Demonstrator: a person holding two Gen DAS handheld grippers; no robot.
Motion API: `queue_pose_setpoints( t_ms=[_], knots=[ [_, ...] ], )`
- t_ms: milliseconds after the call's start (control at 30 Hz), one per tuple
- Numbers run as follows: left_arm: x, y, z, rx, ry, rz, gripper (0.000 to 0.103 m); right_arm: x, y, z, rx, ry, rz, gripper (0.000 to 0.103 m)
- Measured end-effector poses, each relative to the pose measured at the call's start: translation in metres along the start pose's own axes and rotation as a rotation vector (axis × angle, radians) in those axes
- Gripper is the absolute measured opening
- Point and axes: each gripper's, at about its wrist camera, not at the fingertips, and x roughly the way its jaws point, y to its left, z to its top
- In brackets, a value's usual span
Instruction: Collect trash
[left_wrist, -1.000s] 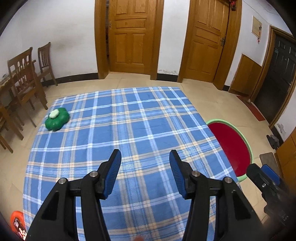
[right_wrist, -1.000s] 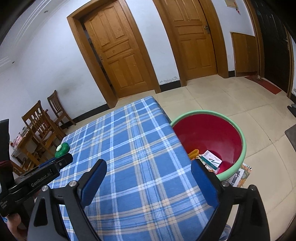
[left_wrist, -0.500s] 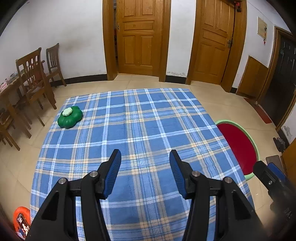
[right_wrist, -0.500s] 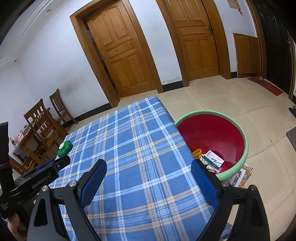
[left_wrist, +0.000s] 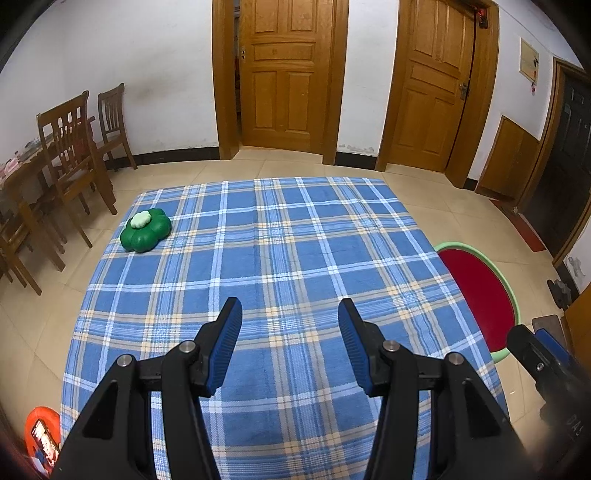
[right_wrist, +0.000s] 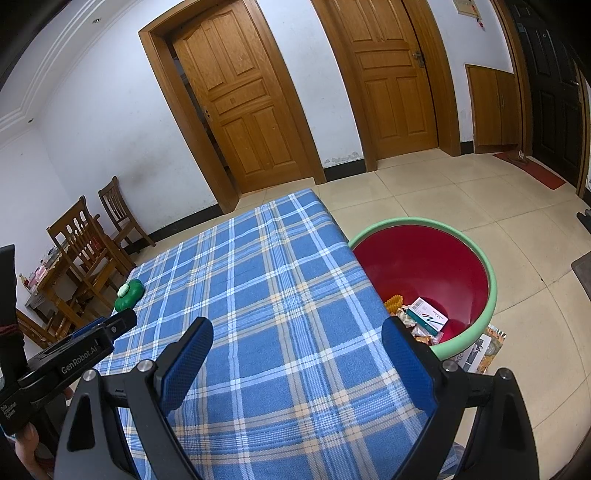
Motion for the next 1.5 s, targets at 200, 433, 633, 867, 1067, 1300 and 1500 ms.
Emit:
queue_pose_setpoints(
  t_ms=[200,433,633,867,1067,1300,1500],
  knots=[
    [0.0,0.0001,0.0,-0.002,0.001,0.0,0.054,0.0,0.0,0.0001,-0.001,0.0,0.0,0.094],
    [0.0005,0.0008,-0.0003,-0.002,0.0,0.002,0.054,0.0002,0.0,0.0002,0.0,0.0,0.0,0.094],
    [0.0001,0.0015,-0.0004,-0.004,0.001,0.003,0.054,0.0003,0.0002,0.0001,-0.001,0.0,0.0,0.094],
    [0.0004,0.0019,-0.0006,-0.004,0.001,0.003,0.054,0.0001,0.0005,0.0002,0.0,0.0,-0.001,0.094],
    [0.0002,0.0019,-0.0005,-0.005,0.001,0.002,0.054,0.0002,0.0002,0.0004,0.0,0.001,0.0,0.094],
    [0.0001,0.003,-0.0011,-0.006,0.002,0.003,0.054,0.0001,0.0007,0.0003,-0.001,0.0,-0.001,0.094],
    [-0.0004,0.0042,-0.0024,-0.008,0.001,0.003,0.054,0.0002,0.0004,0.0004,-0.001,0.001,-0.001,0.095]
  ],
)
